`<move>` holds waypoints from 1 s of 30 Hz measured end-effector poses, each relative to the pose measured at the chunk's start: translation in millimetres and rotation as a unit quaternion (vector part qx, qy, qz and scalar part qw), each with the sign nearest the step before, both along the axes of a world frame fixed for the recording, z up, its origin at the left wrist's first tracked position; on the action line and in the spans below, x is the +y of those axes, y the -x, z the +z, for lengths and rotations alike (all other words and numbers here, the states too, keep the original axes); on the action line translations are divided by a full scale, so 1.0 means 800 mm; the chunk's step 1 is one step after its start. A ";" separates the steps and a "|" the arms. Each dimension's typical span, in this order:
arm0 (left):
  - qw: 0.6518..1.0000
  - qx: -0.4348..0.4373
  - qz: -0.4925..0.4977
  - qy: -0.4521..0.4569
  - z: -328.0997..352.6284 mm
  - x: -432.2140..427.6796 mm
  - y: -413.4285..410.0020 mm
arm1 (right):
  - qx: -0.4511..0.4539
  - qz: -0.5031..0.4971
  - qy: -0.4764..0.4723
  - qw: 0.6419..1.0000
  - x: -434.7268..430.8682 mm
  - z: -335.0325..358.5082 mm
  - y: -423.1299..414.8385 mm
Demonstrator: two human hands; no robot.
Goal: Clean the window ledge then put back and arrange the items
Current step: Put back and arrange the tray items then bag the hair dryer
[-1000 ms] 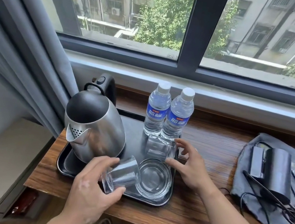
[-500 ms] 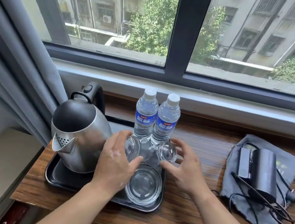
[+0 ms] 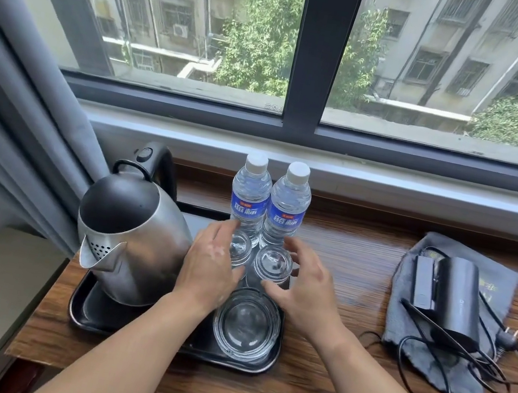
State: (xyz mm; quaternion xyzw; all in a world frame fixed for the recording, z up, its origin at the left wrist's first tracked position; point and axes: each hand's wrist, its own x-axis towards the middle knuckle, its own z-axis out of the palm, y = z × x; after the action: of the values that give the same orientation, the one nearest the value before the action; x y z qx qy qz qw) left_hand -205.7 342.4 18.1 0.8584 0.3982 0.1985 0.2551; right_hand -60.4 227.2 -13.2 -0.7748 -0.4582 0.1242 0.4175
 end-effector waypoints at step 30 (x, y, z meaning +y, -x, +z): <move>0.934 -0.173 0.135 0.280 -0.042 -0.029 0.019 | 0.120 -0.045 0.020 0.992 -0.011 -0.033 0.006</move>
State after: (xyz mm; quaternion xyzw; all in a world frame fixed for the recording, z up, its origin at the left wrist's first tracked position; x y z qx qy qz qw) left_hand -221.0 319.2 -15.7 0.6423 0.4998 0.2573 0.5210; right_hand -65.4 218.5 -39.9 -0.7825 -0.3668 0.2060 0.4592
